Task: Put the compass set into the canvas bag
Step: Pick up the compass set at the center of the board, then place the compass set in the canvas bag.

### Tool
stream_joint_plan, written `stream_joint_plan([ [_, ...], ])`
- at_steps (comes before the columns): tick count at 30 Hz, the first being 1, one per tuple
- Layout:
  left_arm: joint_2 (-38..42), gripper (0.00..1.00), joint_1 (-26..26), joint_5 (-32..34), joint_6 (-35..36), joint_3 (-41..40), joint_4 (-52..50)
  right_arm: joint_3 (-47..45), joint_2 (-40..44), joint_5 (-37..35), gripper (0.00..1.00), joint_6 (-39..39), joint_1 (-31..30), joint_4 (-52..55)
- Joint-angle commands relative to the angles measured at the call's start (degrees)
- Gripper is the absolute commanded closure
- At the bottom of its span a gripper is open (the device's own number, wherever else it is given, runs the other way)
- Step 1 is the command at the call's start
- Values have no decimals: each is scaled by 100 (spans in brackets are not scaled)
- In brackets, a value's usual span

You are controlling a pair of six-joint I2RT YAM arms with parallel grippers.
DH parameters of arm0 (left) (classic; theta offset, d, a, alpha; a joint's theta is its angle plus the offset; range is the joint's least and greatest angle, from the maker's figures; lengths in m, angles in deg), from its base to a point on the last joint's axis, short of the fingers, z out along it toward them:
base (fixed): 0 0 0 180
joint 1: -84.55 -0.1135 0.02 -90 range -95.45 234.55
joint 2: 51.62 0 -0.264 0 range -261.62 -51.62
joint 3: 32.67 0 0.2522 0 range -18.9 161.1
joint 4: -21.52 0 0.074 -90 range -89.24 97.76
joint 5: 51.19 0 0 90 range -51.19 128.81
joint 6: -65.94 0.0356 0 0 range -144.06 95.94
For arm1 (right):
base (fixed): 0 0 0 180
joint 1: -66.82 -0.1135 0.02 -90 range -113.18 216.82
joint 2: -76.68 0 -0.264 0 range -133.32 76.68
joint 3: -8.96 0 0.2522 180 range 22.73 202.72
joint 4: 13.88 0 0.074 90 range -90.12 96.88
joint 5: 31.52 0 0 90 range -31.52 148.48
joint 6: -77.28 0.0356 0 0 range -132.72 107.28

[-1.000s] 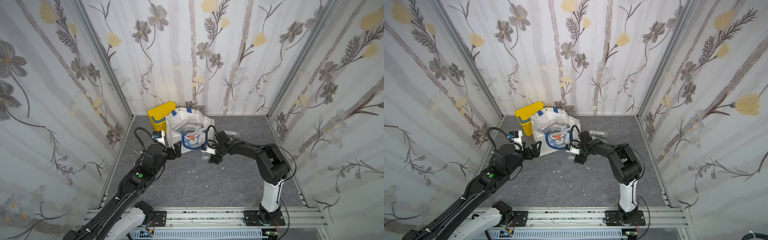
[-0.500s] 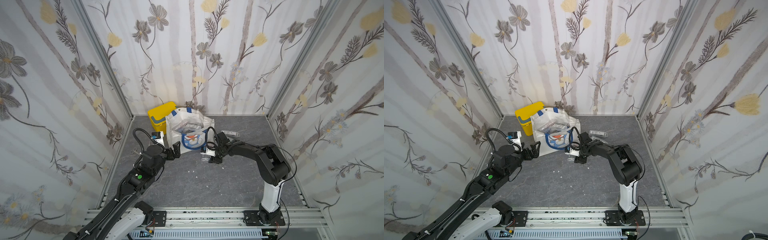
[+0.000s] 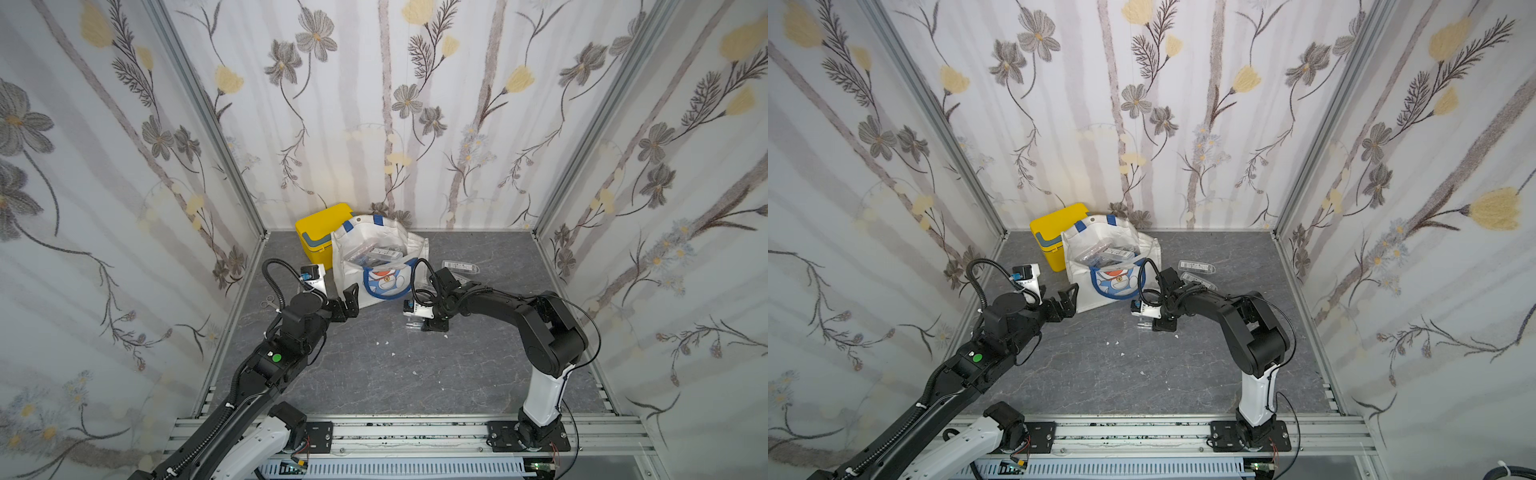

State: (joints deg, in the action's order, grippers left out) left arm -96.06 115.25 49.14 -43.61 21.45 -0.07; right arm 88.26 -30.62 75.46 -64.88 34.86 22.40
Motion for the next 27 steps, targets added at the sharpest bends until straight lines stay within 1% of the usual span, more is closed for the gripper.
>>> stream_joint_plan([
  [1,41,0,-3,83,30,-43,170,-79,239,184,54,-120,-44,-52],
  [10,85,0,-4,110,58,-83,272,-96,1093,812,54,-162,-225,-406],
  [15,125,0,-3,138,48,-130,341,33,1549,1421,55,-240,-224,-719],
  [18,156,0,-2,141,31,-172,385,103,1840,1664,55,-303,-223,-1043],
  [22,216,0,-8,163,11,-211,375,418,1894,1852,55,-433,-224,-1296],
  [27,277,0,2,163,-22,-224,354,1067,1626,1775,56,-627,-214,-1443],
])
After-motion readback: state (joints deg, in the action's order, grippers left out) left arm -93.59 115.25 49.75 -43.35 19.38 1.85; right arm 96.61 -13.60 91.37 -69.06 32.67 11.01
